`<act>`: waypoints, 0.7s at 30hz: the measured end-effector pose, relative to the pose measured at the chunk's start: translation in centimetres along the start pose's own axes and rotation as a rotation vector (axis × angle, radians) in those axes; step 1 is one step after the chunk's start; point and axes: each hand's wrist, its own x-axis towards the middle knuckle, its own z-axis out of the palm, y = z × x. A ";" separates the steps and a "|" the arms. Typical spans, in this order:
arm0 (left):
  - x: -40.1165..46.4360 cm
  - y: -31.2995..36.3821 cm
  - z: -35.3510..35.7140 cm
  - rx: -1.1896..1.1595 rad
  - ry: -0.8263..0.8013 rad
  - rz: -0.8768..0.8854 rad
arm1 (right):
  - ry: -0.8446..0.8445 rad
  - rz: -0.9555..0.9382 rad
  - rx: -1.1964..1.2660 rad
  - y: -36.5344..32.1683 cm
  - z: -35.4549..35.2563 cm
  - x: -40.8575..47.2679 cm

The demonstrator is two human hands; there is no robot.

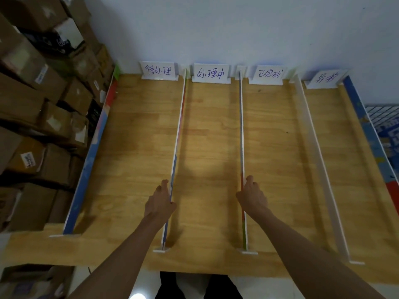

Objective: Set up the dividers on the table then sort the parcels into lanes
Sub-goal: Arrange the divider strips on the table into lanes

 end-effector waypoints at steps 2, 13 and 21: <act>-0.5 0.0 0.3 -0.013 0.009 0.019 | -0.008 0.000 -0.017 0.3 0.3 -0.4; -0.3 -0.1 0.4 0.020 0.020 0.034 | 0.027 -0.041 -0.069 1.0 0.3 -1.0; -1.4 1.6 -5.2 0.125 0.152 0.085 | 0.176 -0.262 -0.178 -2.6 -5.0 -2.4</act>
